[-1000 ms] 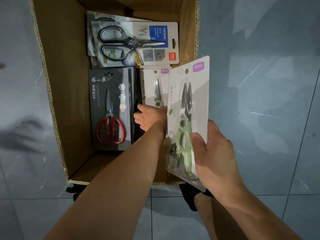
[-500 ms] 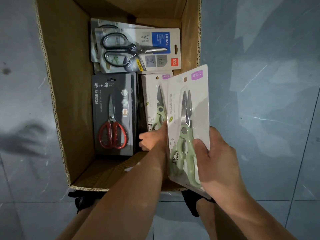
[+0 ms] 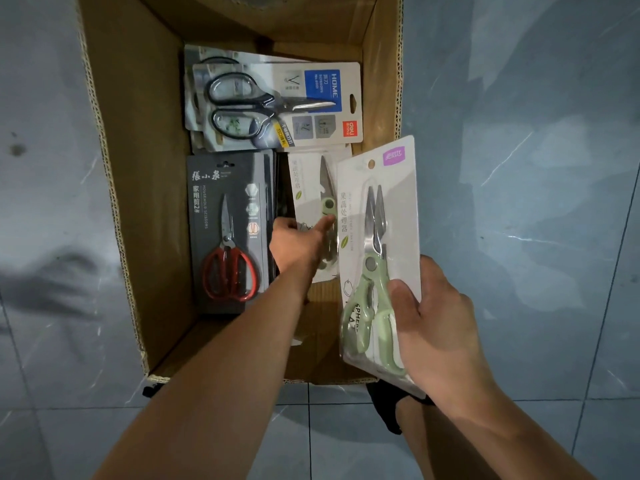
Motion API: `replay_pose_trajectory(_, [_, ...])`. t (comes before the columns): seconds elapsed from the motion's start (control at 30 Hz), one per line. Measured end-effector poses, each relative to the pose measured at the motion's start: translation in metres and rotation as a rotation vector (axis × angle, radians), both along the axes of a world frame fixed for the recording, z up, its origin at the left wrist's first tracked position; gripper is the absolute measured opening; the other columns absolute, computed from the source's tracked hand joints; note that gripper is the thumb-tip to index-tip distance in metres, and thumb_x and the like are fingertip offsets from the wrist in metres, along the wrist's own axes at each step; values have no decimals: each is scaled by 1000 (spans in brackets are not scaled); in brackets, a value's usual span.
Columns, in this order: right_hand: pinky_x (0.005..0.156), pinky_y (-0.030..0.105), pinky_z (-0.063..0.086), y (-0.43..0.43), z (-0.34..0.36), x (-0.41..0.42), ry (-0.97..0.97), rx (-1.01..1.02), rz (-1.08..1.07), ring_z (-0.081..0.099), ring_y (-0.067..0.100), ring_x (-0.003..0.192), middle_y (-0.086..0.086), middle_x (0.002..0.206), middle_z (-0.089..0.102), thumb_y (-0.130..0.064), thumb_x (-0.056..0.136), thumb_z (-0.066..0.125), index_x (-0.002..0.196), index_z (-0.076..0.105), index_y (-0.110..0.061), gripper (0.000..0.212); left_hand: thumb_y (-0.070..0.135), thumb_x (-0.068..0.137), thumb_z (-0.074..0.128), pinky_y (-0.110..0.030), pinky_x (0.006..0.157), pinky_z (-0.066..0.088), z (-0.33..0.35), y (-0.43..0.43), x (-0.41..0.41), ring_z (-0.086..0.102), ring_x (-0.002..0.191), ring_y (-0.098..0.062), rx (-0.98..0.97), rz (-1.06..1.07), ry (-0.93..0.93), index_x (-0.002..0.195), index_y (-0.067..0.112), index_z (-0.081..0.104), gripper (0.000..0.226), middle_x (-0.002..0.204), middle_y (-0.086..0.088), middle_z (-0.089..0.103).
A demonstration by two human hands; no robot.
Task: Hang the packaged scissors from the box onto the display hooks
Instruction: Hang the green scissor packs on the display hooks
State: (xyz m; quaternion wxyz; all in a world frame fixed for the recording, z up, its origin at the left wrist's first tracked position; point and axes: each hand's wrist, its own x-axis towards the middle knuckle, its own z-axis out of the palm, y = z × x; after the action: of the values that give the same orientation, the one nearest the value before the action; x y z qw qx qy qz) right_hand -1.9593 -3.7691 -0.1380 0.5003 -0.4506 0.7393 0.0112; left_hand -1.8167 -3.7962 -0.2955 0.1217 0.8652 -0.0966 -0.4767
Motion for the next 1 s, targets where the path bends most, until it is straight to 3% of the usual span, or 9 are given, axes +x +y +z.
replay_pose_trajectory(0.13, [53,3,44,1,3,-1,0,-12,-19,59,1,77,-11,110,61,-24,101,40,132,47,-22,32,33,71,84,-39,80,58,-3,-17,9,68,94,-23,42,73,236,110,16,57,50,102,-1,70])
replay_pose_trajectory(0.23, [47,6,43,1,6,3,20,-24,-9,60,2,66,-5,104,65,-20,101,41,129,49,-18,29,21,73,84,-33,78,56,9,-19,14,67,92,-18,-16,44,313,107,20,59,42,97,5,69])
replay_pose_trajectory(0.33, [44,9,41,0,14,6,67,-61,36,58,2,61,-4,92,66,-18,100,42,125,52,-16,26,12,73,83,-39,83,59,40,-11,21,71,90,-20,9,44,390,100,20,63,35,99,-1,74])
replay_pose_trajectory(0.5, [55,6,40,-9,58,15,70,-68,-80,60,8,77,-6,103,65,-19,99,42,120,55,-18,24,13,74,82,-22,62,52,131,16,54,66,80,-7,-46,-44,348,101,24,64,35,92,8,70])
replay_pose_trajectory(0.6, [55,4,40,-24,105,26,-41,-40,-290,62,7,76,-12,88,66,-14,95,49,106,63,-18,18,14,80,78,-21,64,51,201,19,86,65,81,-4,-125,-61,306,93,30,64,25,86,14,69])
replay_pose_trajectory(0.7, [72,22,56,-45,171,42,-194,-30,-503,70,18,80,-6,85,74,-5,88,54,98,70,-18,23,17,86,72,-34,73,59,278,8,121,72,78,-16,-173,-64,267,92,20,71,7,80,7,75])
replay_pose_trajectory(0.8, [86,49,57,-65,248,59,-336,-31,-602,71,33,92,7,92,76,-2,86,55,95,72,-15,23,31,87,65,-44,72,60,370,-18,149,74,79,-28,-275,-61,261,90,8,71,23,80,-8,76])
replay_pose_trajectory(0.9, [86,52,56,-82,337,72,-405,-123,-631,72,31,90,8,92,76,-9,91,56,96,72,-15,18,21,96,59,-26,52,57,471,-46,170,73,67,-14,-398,-110,293,96,6,69,18,78,-6,76])
replay_pose_trajectory(1.0, [84,54,56,-89,431,78,-445,-240,-637,72,32,87,12,91,76,-22,94,58,97,72,-13,17,13,97,54,-17,50,51,570,-68,183,68,61,-7,-540,-226,317,90,6,66,16,67,6,74])
